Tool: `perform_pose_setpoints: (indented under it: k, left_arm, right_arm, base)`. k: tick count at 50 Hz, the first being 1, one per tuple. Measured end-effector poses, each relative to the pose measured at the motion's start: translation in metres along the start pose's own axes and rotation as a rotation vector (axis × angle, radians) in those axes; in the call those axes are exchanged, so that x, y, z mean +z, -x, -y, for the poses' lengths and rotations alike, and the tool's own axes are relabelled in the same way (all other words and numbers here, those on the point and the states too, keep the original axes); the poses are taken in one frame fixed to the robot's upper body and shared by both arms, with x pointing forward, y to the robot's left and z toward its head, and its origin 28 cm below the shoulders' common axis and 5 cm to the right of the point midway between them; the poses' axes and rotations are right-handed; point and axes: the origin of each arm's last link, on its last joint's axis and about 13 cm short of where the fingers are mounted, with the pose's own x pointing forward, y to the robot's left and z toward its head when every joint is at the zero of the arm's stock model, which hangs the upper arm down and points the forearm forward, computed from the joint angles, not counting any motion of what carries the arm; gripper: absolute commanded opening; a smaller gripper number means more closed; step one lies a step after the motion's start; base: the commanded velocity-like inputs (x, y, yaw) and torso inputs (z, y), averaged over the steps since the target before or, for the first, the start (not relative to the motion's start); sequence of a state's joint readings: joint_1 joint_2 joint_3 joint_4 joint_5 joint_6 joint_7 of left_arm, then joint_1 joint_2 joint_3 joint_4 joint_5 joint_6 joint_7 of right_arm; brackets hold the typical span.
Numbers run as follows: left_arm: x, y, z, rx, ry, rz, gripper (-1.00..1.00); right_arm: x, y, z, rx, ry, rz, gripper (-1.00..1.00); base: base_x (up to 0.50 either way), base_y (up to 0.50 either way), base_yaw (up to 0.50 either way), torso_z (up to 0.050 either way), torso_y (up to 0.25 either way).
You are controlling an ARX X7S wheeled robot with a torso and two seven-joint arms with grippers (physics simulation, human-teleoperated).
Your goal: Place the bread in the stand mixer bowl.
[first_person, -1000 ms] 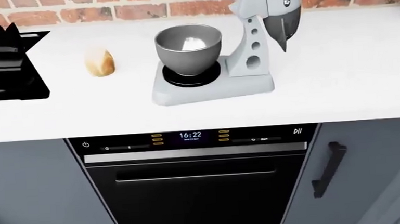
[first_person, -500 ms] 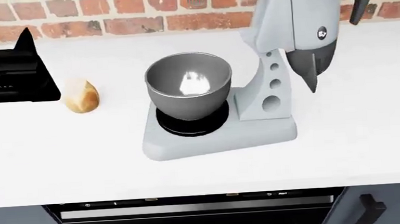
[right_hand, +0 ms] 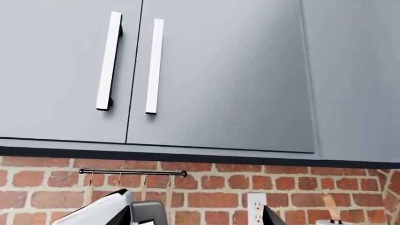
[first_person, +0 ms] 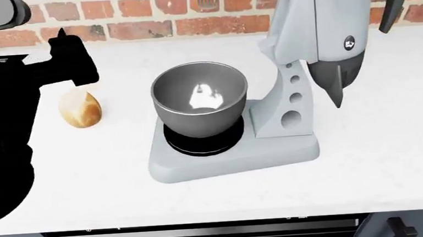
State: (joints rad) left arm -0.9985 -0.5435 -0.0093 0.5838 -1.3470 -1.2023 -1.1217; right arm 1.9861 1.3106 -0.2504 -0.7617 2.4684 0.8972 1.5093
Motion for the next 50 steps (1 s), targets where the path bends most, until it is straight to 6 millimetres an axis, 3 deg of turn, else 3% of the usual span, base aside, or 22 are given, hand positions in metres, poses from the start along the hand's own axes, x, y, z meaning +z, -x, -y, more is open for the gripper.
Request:
perform_pose_setpoints:
  k: [16, 29, 50]
  left_arm:
    - [-0.027, -0.026, 0.027, 0.060, 0.000, -0.069, 1.00]
    - [-0.038, -0.026, 0.034, 0.179, -0.033, -0.060, 1.00]
    - [-0.058, -0.030, 0.046, 0.121, -0.019, -0.113, 1.00]
  right_arm:
    - [-0.003, 0.003, 0.003, -0.009, -0.007, 0.003, 1.00]
    - [-0.005, 0.005, 0.003, -0.007, -0.012, 0.004, 1.00]
    - [-0.009, 0.008, 0.004, 0.007, -0.017, 0.001, 1.00]
  base:
    - [0.00, 0.00, 0.00, 0.000, 0.000]
    - [0.00, 0.00, 0.00, 0.000, 0.000]
    - [0.00, 0.00, 0.00, 0.000, 0.000]
